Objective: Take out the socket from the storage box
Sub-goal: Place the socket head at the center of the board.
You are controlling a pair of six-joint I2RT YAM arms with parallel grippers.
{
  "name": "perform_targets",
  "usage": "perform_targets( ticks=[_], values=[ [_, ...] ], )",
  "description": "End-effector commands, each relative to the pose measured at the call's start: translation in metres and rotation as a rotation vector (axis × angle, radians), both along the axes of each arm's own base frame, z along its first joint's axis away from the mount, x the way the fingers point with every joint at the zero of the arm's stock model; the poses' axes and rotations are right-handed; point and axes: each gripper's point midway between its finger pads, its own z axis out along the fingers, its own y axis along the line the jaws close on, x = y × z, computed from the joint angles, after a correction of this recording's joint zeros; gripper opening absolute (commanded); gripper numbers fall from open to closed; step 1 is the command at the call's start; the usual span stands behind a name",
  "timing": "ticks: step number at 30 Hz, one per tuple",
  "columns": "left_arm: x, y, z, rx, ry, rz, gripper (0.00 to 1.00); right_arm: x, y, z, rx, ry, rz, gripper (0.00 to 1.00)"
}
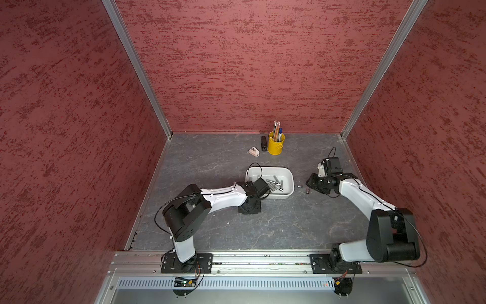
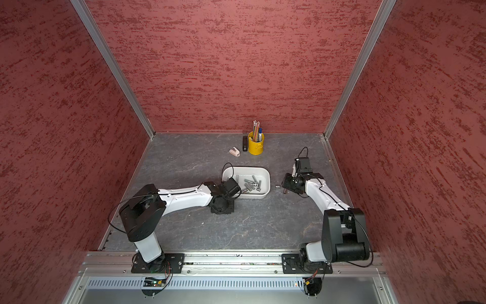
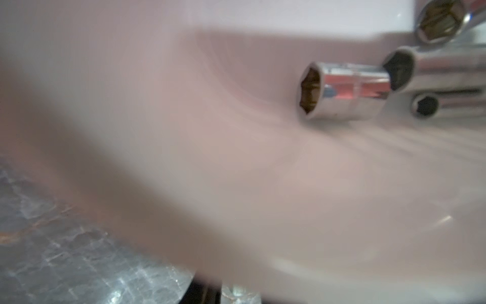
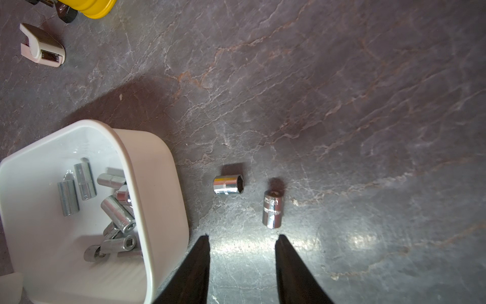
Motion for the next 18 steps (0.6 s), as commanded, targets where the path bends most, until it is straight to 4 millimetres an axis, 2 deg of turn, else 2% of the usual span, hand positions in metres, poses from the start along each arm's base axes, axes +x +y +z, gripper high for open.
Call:
perform_targets(
  ticks=[1, 4, 8, 10, 14, 16, 18],
  values=[
    [-0.003, 0.000, 0.004, 0.009, 0.001, -0.009, 0.34, 0.003, 0.004, 0.004, 0.010, -0.014, 0.013, 0.44],
    [-0.003, -0.002, 0.016, -0.008, -0.014, -0.022, 0.38, 0.003, 0.005, 0.013, 0.014, -0.026, 0.018, 0.44],
    [0.002, -0.003, 0.051, -0.056, -0.084, -0.036, 0.49, 0.005, 0.016, 0.032, 0.027, -0.055, 0.042, 0.44],
    [0.005, 0.000, 0.072, -0.086, -0.130, -0.041, 0.55, 0.004, 0.031, 0.043, 0.033, -0.052, 0.090, 0.44],
    [0.011, 0.019, 0.108, -0.160, -0.195, -0.015, 0.56, 0.005, 0.064, 0.063, 0.002, -0.055, 0.155, 0.44],
    [0.014, 0.034, 0.120, -0.182, -0.218, 0.002, 0.56, 0.007, 0.084, 0.066, -0.011, -0.044, 0.179, 0.44],
    [0.017, 0.055, 0.129, -0.187, -0.231, 0.035, 0.56, 0.012, 0.115, 0.060, -0.025, -0.006, 0.236, 0.43]
  ],
)
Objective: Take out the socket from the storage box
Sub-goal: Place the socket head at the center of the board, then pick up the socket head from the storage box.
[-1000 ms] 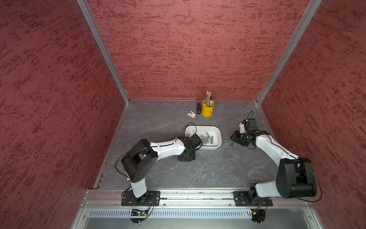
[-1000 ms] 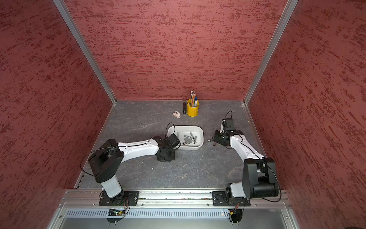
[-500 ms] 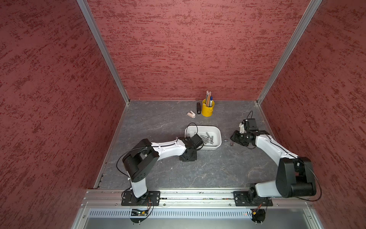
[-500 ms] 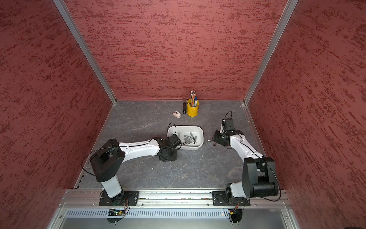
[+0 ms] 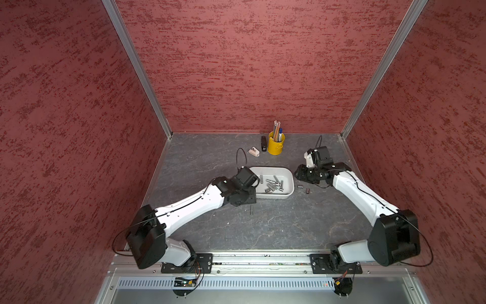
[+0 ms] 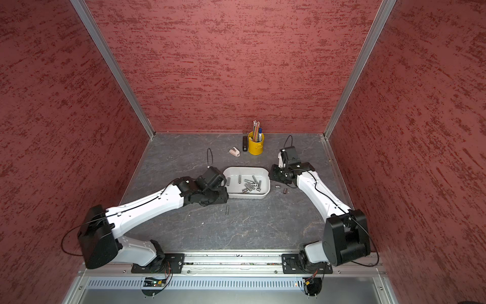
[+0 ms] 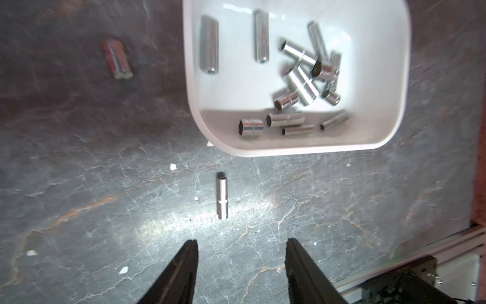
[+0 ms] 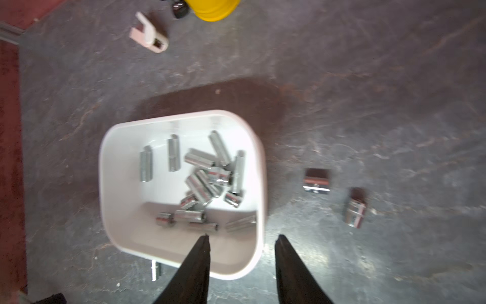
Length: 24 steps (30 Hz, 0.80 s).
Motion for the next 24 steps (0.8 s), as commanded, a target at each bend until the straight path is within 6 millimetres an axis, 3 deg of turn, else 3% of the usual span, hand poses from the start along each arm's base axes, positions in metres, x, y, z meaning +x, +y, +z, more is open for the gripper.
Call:
perform_targets(
  ticks=[1, 6, 9, 17, 24],
  values=[
    [-0.003, 0.036, 0.004, 0.039, 0.003, 0.024, 0.56, 0.000, 0.035, -0.015, -0.059, 0.081, 0.037, 0.43],
    [-0.004, 0.079, 0.017, 0.031, -0.018, 0.095, 0.57, 0.020, 0.093, -0.032, -0.147, 0.111, 0.110, 0.41],
    [-0.009, 0.093, 0.020, 0.018, -0.022, 0.120, 0.57, 0.034, 0.114, -0.048, -0.190, 0.133, 0.119, 0.38],
    [-0.017, 0.118, 0.011, 0.014, -0.024, 0.161, 0.58, 0.055, 0.134, -0.086, -0.293, 0.170, 0.094, 0.34],
    [-0.019, 0.126, 0.006, 0.009, -0.021, 0.173, 0.58, 0.061, 0.145, -0.108, -0.307, 0.196, 0.099, 0.32]
  ],
)
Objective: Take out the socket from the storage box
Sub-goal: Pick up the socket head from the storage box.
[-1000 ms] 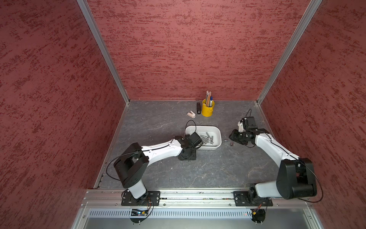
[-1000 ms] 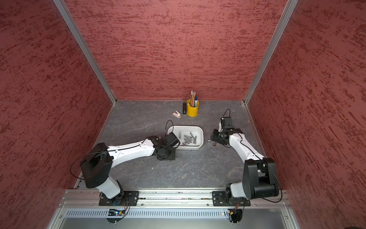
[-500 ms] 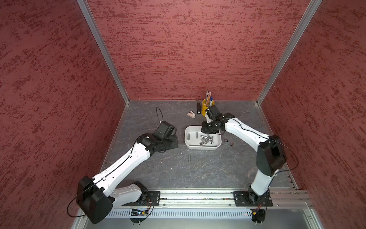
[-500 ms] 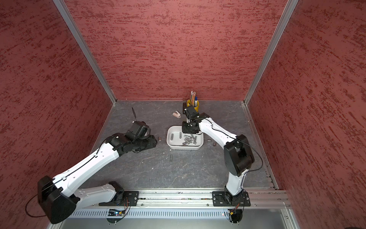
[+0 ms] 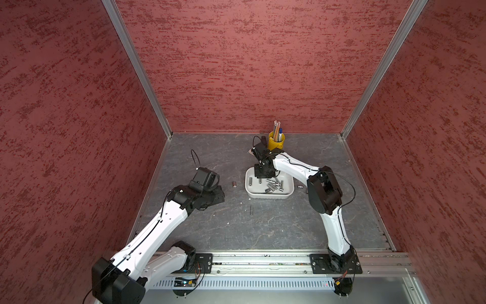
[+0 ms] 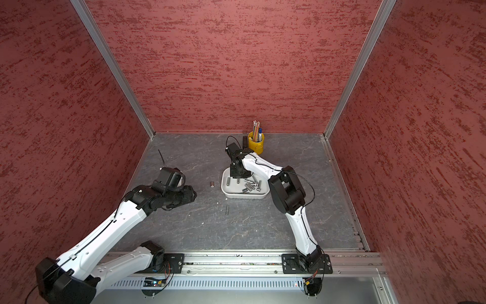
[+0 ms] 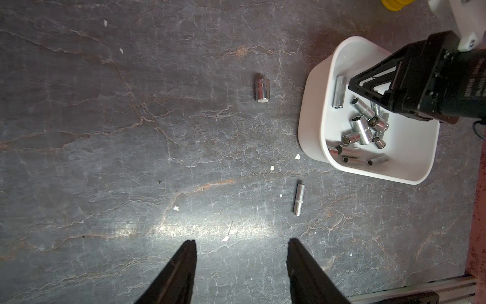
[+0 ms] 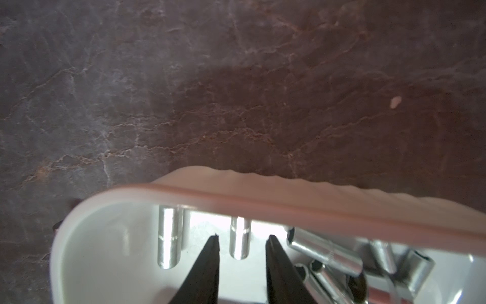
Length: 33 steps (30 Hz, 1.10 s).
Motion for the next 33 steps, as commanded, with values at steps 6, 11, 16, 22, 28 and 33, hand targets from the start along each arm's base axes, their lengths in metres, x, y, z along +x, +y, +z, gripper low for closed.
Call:
perform_targets(
  ticks=[6, 11, 16, 22, 28, 33],
  values=[
    [-0.003, 0.003, -0.001, -0.015, -0.024, -0.009, 0.58, 0.001, 0.003, -0.022, -0.050, 0.025, -0.023, 0.30],
    [-0.003, 0.002, -0.004, -0.014, -0.016, -0.012, 0.58, 0.000, 0.005, -0.036, -0.075, 0.033, -0.032, 0.26],
    [-0.002, 0.002, -0.005, -0.013, -0.017, -0.010, 0.58, 0.000, 0.005, -0.041, -0.085, 0.039, -0.044, 0.22],
    [-0.001, 0.003, -0.007, -0.008, -0.013, -0.006, 0.58, 0.002, 0.011, -0.018, -0.043, 0.011, -0.059, 0.14],
    [0.000, 0.003, -0.006, -0.009, -0.015, -0.007, 0.58, -0.003, 0.016, 0.033, 0.052, -0.027, -0.066, 0.11],
    [0.000, 0.003, -0.006, -0.011, -0.015, -0.007, 0.58, -0.015, 0.012, 0.070, 0.114, -0.049, -0.075, 0.10]
  ],
)
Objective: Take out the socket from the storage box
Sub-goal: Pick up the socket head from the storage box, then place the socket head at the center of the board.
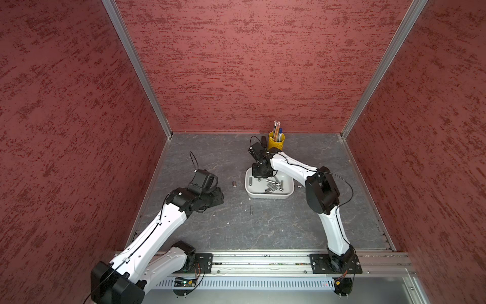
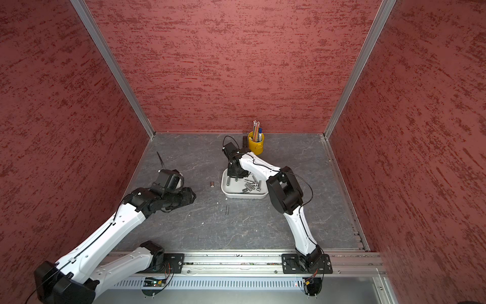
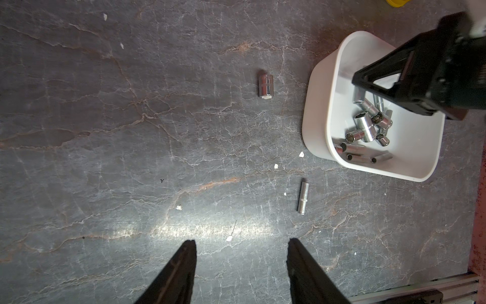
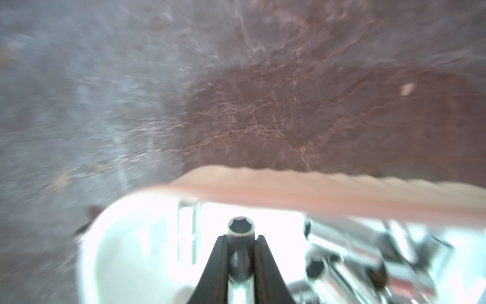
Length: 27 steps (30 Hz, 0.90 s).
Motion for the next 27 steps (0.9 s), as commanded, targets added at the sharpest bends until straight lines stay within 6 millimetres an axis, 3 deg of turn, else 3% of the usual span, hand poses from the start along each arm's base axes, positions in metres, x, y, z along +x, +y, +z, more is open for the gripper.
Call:
perform_targets(
  ticks=[1, 9, 14, 22, 27],
  values=[
    [0.003, -0.001, -0.001, -0.009, -0.006, -0.005, 0.58, -0.013, 0.002, 0.048, 0.083, -0.035, -0.009, 0.10],
    [0.003, -0.003, 0.000, -0.015, -0.005, -0.015, 0.58, -0.048, 0.006, 0.088, 0.265, -0.012, -0.009, 0.08],
    [0.003, -0.005, -0.002, -0.018, 0.003, -0.023, 0.58, -0.075, 0.014, 0.100, 0.401, 0.047, 0.013, 0.08],
    [0.004, -0.007, -0.005, -0.022, 0.006, -0.030, 0.58, -0.114, 0.016, 0.097, 0.542, 0.123, 0.015, 0.07],
    [0.004, -0.007, -0.006, -0.023, 0.007, -0.034, 0.58, -0.129, 0.000, 0.091, 0.511, 0.115, 0.007, 0.07]
  ],
)
